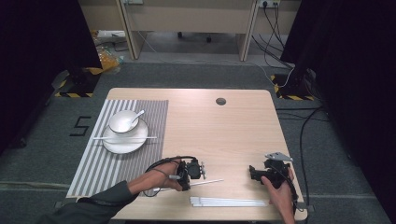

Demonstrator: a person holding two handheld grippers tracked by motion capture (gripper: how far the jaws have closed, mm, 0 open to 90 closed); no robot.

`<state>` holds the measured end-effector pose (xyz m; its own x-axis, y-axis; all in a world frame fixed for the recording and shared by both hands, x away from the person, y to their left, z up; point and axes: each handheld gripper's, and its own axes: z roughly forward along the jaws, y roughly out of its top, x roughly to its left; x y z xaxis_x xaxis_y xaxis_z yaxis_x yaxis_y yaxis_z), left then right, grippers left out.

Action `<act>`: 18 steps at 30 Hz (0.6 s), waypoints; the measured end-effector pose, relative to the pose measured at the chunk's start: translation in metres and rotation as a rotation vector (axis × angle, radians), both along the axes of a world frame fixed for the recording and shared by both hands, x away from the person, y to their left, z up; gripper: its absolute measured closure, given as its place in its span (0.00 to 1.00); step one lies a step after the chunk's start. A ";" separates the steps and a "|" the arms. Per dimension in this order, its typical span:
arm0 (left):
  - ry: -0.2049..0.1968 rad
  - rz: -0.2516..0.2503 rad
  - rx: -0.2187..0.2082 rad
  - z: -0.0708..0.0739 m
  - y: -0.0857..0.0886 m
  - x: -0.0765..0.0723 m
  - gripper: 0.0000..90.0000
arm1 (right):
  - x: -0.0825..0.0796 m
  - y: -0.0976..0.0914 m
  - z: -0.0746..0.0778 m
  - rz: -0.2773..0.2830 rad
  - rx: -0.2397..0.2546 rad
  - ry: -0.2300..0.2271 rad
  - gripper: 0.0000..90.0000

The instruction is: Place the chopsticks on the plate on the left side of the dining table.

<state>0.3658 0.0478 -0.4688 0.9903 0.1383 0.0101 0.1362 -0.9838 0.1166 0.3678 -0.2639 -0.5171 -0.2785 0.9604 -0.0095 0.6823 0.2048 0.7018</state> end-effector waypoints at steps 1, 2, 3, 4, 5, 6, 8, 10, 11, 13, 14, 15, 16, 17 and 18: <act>0.000 0.000 0.000 0.000 0.000 0.000 0.81 | 0.000 0.000 0.000 0.000 0.000 0.000 0.01; 0.002 0.002 0.007 -0.001 -0.002 0.001 0.81 | 0.000 0.000 0.000 0.000 0.000 0.000 0.00; 0.000 0.003 0.008 -0.001 -0.004 0.003 0.81 | 0.000 0.000 0.000 0.000 0.000 0.000 0.01; 0.000 0.003 0.008 -0.001 -0.004 0.003 0.81 | 0.000 0.000 0.000 0.000 0.000 0.000 0.01; 0.001 0.007 0.003 -0.001 -0.004 0.003 0.81 | 0.000 0.000 0.000 0.001 0.000 0.000 0.01; 0.003 0.007 0.002 -0.001 -0.006 0.004 0.82 | 0.000 0.000 0.000 0.002 0.000 0.000 0.01; 0.005 0.003 0.005 -0.001 -0.007 0.005 0.82 | 0.000 0.000 0.000 0.002 0.000 0.000 0.00; 0.016 0.007 0.009 -0.003 -0.009 0.004 0.83 | 0.000 0.000 0.000 0.002 0.000 0.000 0.00; 0.015 0.002 0.019 -0.003 -0.009 0.004 0.83 | 0.000 0.000 0.000 0.002 0.000 0.000 0.00; 0.020 0.008 0.016 -0.005 -0.010 0.004 0.84 | 0.000 0.000 0.000 0.003 0.000 0.000 0.00; 0.013 0.011 0.026 -0.005 -0.011 0.004 0.84 | 0.000 0.000 0.000 0.003 0.000 0.000 0.01; 0.014 0.004 0.032 -0.005 -0.012 0.004 0.84 | 0.000 0.000 0.000 0.002 0.000 0.000 0.00; 0.012 -0.001 0.041 -0.005 -0.013 0.004 0.84 | 0.000 0.000 0.000 0.003 0.000 0.000 0.01; 0.012 -0.001 0.041 -0.005 -0.013 0.004 0.84 | 0.000 0.000 0.000 0.003 0.000 0.000 0.01; 0.010 -0.001 0.044 -0.005 -0.014 0.003 0.85 | 0.000 0.000 0.000 0.002 0.001 0.001 0.01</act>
<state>0.3688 0.0340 -0.4739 0.9905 0.1372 0.0066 0.1364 -0.9880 0.0722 0.3677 -0.2637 -0.5171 -0.2800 0.9600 -0.0088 0.6823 0.2055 0.7016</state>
